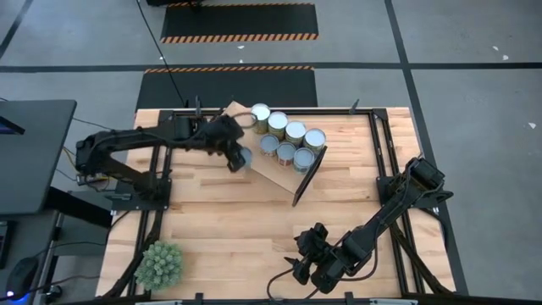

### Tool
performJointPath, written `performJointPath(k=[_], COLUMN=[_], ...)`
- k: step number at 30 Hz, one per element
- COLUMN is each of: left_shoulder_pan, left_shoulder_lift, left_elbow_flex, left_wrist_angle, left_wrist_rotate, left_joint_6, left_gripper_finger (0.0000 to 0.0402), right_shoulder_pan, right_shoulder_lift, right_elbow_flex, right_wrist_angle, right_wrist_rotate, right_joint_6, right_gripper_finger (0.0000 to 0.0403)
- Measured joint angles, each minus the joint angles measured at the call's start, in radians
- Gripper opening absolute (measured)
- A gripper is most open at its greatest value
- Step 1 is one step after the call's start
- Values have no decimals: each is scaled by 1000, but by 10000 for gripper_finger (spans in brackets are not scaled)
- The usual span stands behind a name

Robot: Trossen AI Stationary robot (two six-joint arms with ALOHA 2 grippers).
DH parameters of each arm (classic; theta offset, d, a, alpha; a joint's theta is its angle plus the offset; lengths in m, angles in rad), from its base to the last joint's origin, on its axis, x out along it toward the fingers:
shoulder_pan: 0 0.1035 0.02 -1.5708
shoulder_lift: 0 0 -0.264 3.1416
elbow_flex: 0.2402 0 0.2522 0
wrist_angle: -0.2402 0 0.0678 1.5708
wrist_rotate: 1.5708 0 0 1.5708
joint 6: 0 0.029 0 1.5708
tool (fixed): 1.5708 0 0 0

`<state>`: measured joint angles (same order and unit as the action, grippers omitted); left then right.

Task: Pick and place cans onto a shelf
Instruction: Put the canned tuna on the shelf

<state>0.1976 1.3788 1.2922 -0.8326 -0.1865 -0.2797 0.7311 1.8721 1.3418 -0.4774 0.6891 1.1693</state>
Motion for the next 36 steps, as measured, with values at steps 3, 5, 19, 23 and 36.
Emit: performJointPath(k=[3, 5, 19, 23, 36], left_shoulder_pan=[61, 97, 183, 155, 56], left_shoulder_lift=[1, 1, 3, 16, 57], left_elbow_flex=[-6, -17, -103, -103, -104], left_wrist_angle=[8, 17, 186, 200, 234], left_wrist_rotate=[-49, -71, -104, -141, -320], left_joint_6=[24, 30, -217, -278, -427], left_gripper_finger=[4, 4, 4, 4, 6], right_shoulder_pan=[-1, -1, -2, -4, -8], right_shoulder_lift=[0, 0, 0, 0, 0], right_elbow_flex=[0, 0, 0, 0, 0], right_wrist_angle=[7, 10, 32, 33, 43], right_wrist_rotate=[0, 0, 0, 1, 3], right_joint_6=[1, 1, 3, 1, -3], right_gripper_finger=[347, 347, 347, 347, 347])
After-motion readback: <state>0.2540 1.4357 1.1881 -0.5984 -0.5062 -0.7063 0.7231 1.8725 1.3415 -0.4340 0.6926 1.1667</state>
